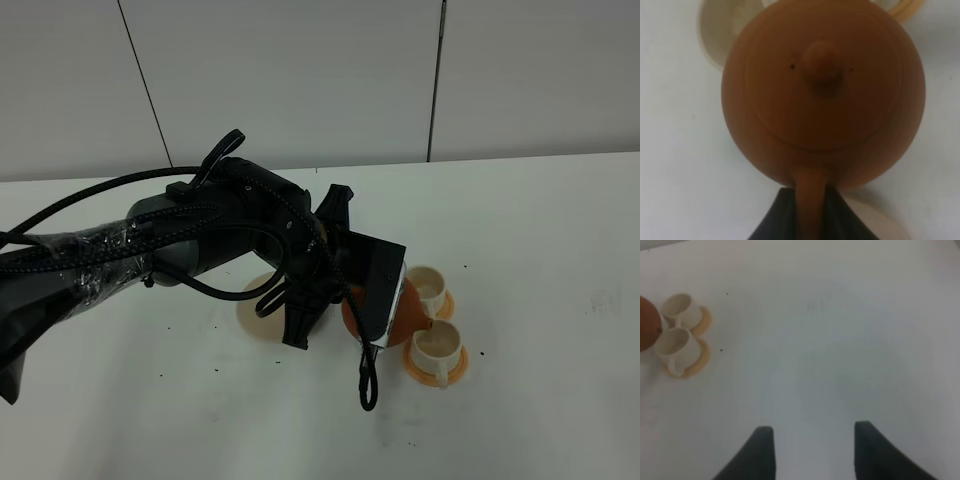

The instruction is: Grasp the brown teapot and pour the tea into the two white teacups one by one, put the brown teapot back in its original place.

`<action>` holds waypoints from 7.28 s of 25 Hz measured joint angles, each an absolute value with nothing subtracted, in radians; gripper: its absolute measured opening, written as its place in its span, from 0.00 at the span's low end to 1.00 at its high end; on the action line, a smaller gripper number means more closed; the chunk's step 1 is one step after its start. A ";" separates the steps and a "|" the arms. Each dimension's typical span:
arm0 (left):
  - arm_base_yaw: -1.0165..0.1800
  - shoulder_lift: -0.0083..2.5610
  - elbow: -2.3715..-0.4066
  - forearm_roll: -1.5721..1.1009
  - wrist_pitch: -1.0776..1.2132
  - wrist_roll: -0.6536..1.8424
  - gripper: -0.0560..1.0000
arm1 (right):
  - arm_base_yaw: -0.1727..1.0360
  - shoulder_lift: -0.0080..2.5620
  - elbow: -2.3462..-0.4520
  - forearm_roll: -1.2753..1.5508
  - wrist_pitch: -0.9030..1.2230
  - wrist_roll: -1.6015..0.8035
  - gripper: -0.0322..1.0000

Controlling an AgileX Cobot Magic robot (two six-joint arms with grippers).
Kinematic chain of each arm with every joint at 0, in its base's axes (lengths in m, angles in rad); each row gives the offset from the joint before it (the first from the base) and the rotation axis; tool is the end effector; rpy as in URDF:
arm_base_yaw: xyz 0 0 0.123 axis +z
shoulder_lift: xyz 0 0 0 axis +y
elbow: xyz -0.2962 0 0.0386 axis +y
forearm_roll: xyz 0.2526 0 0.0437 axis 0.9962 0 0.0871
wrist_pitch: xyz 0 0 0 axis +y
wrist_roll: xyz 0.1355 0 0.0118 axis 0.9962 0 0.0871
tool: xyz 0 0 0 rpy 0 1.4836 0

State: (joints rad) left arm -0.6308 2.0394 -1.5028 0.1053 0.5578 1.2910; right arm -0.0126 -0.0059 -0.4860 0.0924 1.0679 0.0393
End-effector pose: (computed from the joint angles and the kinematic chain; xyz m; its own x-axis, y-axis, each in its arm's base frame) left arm 0.3925 -0.2773 0.1636 0.4256 0.9032 -0.0554 0.7761 -0.3329 0.5355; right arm 0.0255 0.0107 0.2542 -0.4712 0.0895 -0.8775 -0.0194 0.9935 0.1118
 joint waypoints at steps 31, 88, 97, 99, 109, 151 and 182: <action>-0.652 2.039 -1.503 0.237 0.522 1.291 0.21 | -0.013 -0.006 -0.486 0.092 1.068 0.039 0.38; -0.670 2.039 -1.503 0.311 0.466 1.291 0.21 | -0.013 -0.006 -0.486 0.092 1.068 0.040 0.38; -0.670 2.039 -1.503 0.315 0.466 1.291 0.21 | -0.013 -0.006 -0.486 0.092 1.068 0.040 0.38; -0.670 2.039 -1.503 0.315 0.466 1.291 0.21 | -0.013 -0.006 -0.486 0.092 1.068 0.040 0.38; -0.670 2.039 -1.503 0.315 0.466 1.297 0.21 | -0.013 -0.006 -0.486 0.092 1.068 0.039 0.38; -0.671 2.039 -1.503 0.316 0.450 1.379 0.21 | -0.013 -0.006 -0.486 0.092 1.068 0.041 0.38; -0.680 2.039 -1.503 0.316 0.444 1.432 0.21 | -0.013 -0.006 -0.486 0.092 1.068 0.041 0.38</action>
